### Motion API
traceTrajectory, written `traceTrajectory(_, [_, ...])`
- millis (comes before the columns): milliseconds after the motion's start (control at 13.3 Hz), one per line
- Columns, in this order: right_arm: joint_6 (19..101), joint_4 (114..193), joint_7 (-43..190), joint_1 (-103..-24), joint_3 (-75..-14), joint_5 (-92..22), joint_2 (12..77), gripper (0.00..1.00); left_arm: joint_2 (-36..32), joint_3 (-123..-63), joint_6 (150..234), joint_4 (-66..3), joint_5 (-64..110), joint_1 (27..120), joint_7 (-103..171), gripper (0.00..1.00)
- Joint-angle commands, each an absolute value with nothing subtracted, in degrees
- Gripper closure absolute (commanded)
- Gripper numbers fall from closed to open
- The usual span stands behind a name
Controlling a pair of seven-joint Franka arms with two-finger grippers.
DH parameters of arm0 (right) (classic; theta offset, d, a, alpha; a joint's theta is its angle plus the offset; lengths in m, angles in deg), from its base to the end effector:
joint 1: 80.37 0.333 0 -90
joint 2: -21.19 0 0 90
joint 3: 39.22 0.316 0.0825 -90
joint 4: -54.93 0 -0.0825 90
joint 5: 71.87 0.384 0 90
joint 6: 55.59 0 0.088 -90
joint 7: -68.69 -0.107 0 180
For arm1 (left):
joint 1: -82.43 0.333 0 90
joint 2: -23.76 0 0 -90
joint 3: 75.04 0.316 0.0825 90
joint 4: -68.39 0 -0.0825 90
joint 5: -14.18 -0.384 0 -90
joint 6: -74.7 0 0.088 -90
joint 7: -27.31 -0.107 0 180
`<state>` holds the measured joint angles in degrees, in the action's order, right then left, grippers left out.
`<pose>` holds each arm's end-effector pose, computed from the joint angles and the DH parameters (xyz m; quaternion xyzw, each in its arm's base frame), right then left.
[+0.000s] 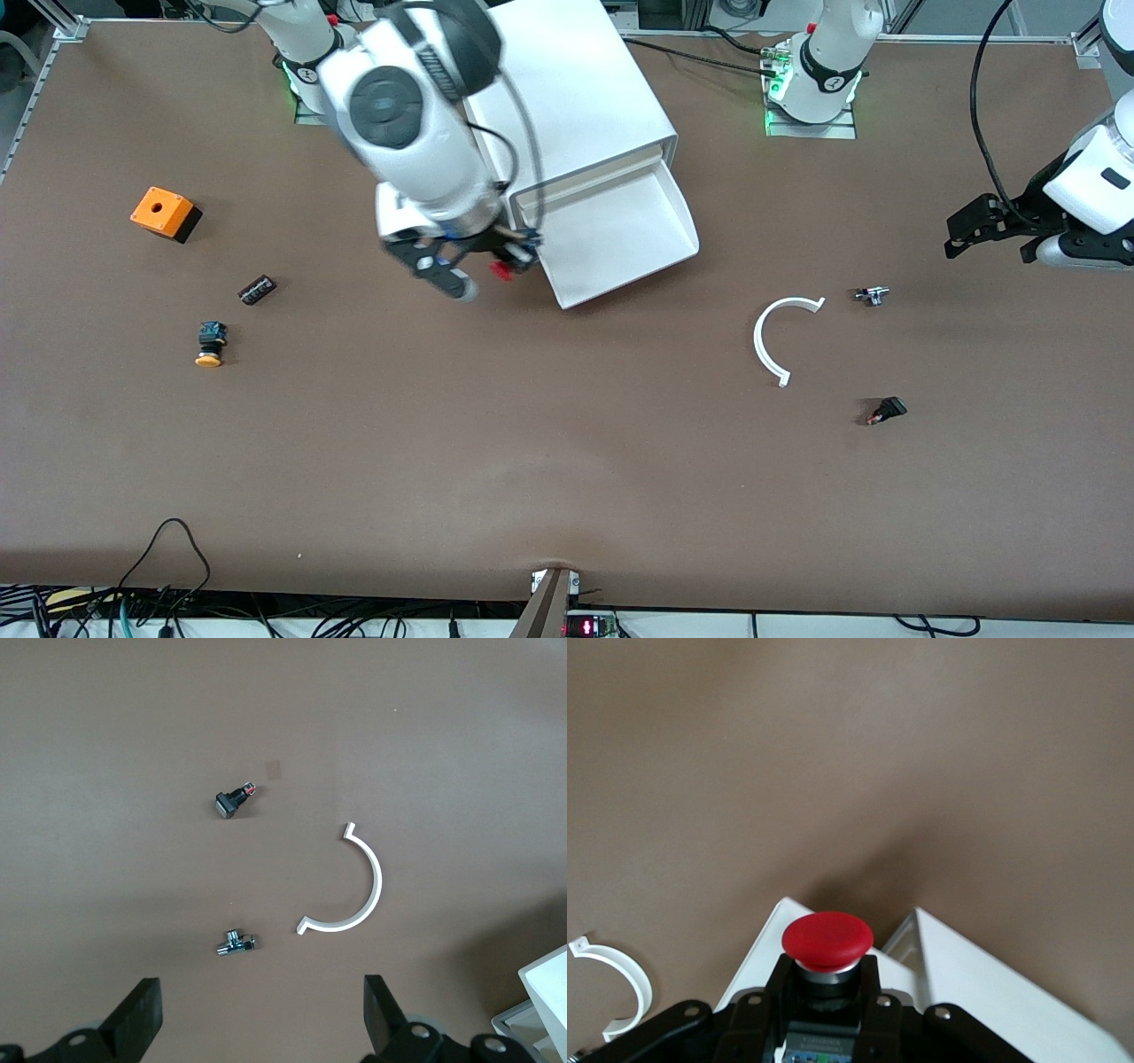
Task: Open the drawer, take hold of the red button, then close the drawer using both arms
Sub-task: 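Lift the red button out and carry it beside the orange block, then set the button on the table while the left gripper pushes the drawer shut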
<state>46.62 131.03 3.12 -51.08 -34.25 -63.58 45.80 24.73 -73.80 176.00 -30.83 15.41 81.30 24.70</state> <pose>0.5696 0.3894 0.4932 -0.9539 0.2865 0.0590 0.0678 0.5626 -0.0007 0.5747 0.9994 -0.0200 0.0269 0.0101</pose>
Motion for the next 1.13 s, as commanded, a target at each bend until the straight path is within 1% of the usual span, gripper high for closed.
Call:
traceTrajectory(0, [44.26,135.42,14.68,-58.72,-32.28,-60.98,42.03,0.92,24.64,-73.46,175.51,-30.75,16.11,81.81,25.12,0.0])
traceTrajectory(151, [43.9,139.72,24.43,-62.78,-32.8,-60.97,40.45,0.92,23.42,-73.55,175.51,-30.84,16.28,81.81,29.74,0.0])
traceTrajectory(226, [43.99,141.39,28.83,-64.1,-34.03,-61.41,40.44,0.92,22.54,-73.9,175.6,-30.75,16.29,81.64,33.43,0.0])
traceTrajectory(377, [44.95,145.43,37.09,-66.56,-36.05,-62.2,40.62,0.92,18.51,-75.12,176.12,-30.58,16.29,79.97,39.94,0.0])
traceTrajectory(528, [50.03,150.44,46.93,-69.03,-39.03,-62.91,40.62,0.92,12.54,-78.01,177.35,-30.23,16.81,79.27,47.4,0.0])
traceTrajectory(603, [52.58,152.64,51.15,-69.56,-40.44,-62.91,40.7,0.92,8.51,-80.12,178.66,-28.75,15.86,78.48,50.57,0.0])
traceTrajectory(754, [59.51,158.17,57.76,-70.96,-42.38,-62.91,41.14,0.92,3.13,-81.63,179.2,-26.63,16.37,76.29,53.23,0.0])
traceTrajectory(905, [64.1,162.66,62.08,-71.23,-44.23,-62.82,41.23,0.92,1.88,-81.9,179.46,-26.62,16.73,72.34,57.69,0.0])
traceTrajectory(1055, [65.25,166.7,62.18,-72.19,-44.5,-62.91,40.01,0.91,0.83,-82.34,184.53,-27.06,17.08,66.11,70.83,0.0])
